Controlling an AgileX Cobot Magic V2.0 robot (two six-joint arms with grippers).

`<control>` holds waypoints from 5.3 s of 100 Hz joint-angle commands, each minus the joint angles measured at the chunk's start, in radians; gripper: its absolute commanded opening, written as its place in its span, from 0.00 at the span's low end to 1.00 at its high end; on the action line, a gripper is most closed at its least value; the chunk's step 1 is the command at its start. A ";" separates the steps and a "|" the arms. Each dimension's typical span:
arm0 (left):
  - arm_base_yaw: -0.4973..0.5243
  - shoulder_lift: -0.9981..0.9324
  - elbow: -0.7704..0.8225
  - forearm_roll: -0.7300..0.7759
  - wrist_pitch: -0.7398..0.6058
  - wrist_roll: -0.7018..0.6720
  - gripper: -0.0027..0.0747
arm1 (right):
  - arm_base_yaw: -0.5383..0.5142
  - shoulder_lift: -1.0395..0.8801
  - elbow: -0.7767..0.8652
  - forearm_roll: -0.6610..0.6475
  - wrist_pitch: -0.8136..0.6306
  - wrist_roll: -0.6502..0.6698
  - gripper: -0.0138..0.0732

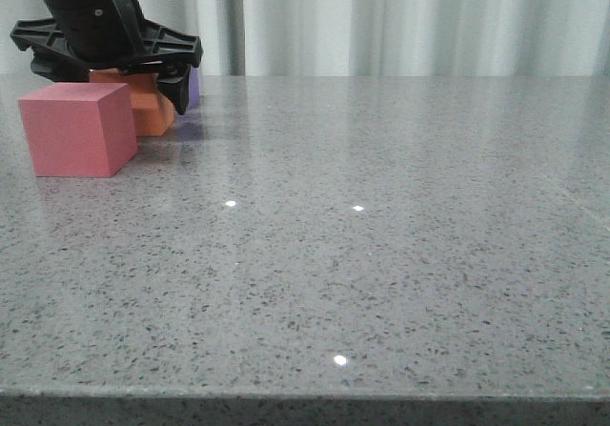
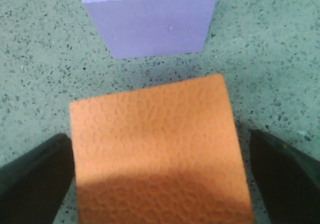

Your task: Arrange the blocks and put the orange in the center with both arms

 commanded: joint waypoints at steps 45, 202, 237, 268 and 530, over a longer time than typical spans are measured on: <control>0.006 -0.488 0.135 0.036 -0.069 -0.001 0.88 | -0.004 0.001 -0.027 -0.023 -0.075 -0.010 0.08; 0.008 -1.482 0.965 0.028 -0.122 -0.001 0.01 | -0.004 0.001 -0.027 -0.023 -0.074 -0.010 0.08; 0.008 -1.482 0.965 0.052 -0.133 -0.001 0.01 | -0.004 0.001 -0.027 -0.023 -0.074 -0.010 0.08; 0.089 -1.567 1.046 -0.183 -0.256 0.276 0.01 | -0.004 0.001 -0.027 -0.023 -0.074 -0.010 0.08; 0.281 -1.941 1.541 -0.310 -0.645 0.421 0.01 | -0.005 -0.427 0.266 0.220 -0.213 -0.307 0.08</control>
